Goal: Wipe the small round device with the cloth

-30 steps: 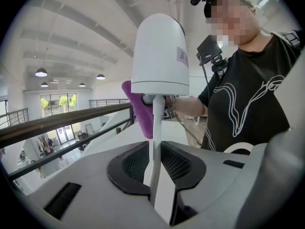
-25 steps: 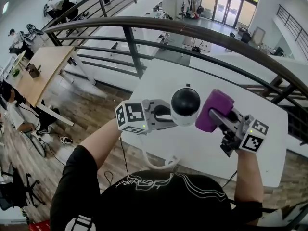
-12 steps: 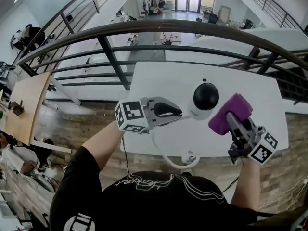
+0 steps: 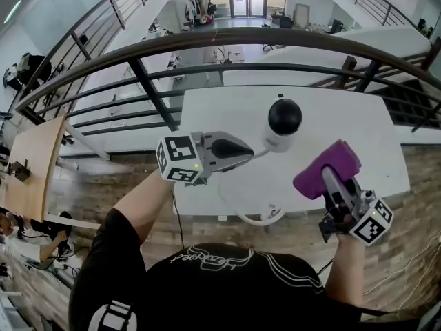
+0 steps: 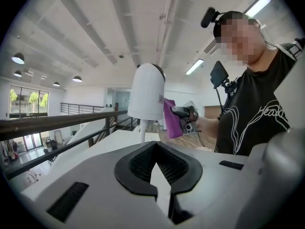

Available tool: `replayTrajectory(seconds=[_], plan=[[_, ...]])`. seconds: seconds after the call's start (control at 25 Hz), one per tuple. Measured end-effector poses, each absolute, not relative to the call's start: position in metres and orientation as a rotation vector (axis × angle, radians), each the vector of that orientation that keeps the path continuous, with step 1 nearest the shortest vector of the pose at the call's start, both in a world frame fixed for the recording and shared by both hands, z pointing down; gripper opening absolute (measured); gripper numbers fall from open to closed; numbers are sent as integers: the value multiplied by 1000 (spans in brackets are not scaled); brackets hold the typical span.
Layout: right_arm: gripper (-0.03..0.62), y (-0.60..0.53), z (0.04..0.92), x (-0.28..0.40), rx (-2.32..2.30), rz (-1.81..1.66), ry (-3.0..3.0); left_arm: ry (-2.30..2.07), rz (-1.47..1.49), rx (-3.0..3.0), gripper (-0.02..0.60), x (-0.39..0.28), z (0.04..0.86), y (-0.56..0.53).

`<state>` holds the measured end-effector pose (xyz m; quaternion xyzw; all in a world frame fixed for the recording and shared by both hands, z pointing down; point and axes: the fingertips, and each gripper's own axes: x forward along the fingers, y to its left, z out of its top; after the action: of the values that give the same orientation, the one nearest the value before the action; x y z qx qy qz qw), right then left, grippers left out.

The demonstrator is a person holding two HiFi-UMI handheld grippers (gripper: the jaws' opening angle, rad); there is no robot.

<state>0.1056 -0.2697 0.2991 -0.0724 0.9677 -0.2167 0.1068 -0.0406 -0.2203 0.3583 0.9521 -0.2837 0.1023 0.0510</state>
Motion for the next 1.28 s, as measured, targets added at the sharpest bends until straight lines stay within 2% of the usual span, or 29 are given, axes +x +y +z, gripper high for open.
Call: replayTrajectory(seconds=[0.28, 0.8, 1.28], plan=[[61, -243, 318, 107, -241, -626, 2834, -806, 322, 2929, 6, -42, 370, -216], [61, -206, 261, 61, -815, -435, 2576, -383, 265, 3008, 6, -61, 375, -227], [61, -194, 241, 35, -879, -455, 2283, -442, 172, 2946, 6, -67, 372, -246]])
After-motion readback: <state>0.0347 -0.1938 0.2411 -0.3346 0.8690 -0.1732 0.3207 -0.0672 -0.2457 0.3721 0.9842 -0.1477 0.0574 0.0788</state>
